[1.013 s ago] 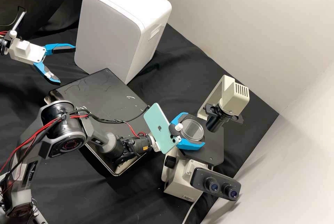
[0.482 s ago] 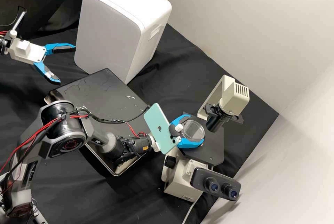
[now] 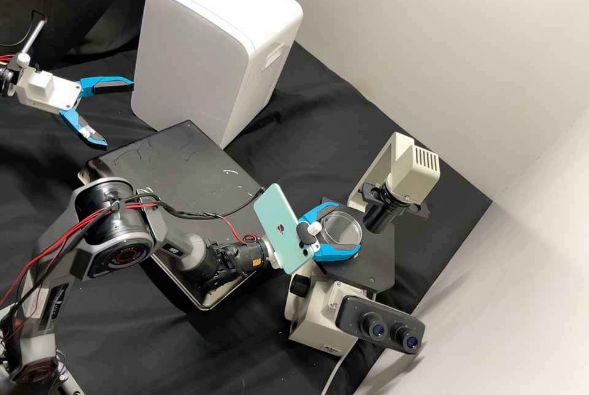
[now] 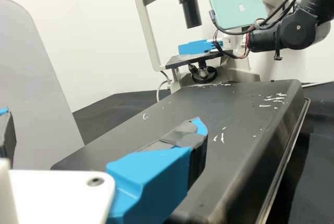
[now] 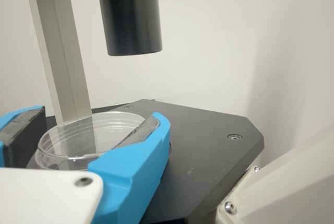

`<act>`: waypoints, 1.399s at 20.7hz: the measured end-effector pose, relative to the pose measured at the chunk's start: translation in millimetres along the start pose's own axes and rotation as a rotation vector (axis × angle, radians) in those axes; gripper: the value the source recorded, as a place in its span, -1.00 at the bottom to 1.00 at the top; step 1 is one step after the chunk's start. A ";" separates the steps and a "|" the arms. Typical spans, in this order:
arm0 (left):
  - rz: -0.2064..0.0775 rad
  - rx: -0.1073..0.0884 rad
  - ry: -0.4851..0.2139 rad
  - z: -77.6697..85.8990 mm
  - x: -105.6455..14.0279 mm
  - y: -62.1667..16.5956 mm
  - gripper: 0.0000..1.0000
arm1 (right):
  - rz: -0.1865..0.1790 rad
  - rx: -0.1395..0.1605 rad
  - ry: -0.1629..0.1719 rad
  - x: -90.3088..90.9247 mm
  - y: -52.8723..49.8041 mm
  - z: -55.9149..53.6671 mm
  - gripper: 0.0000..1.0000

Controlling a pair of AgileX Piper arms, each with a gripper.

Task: Place the petri dish on the bench

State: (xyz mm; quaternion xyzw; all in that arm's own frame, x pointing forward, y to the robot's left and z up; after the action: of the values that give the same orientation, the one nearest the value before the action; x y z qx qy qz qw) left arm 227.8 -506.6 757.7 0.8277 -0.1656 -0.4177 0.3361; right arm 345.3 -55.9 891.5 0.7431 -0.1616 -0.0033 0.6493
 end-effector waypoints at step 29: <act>0.001 0.001 0.000 -1.8 1.5 0.2 1.00 | 0.023 0.035 0.031 -32.4 1.3 -1.2 -1.00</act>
State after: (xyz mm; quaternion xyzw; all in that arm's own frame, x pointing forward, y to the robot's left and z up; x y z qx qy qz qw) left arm 230.1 -506.9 757.8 0.8279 -0.1663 -0.4174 0.3358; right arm 314.5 -47.0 886.3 0.7524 -0.1604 0.0185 0.6387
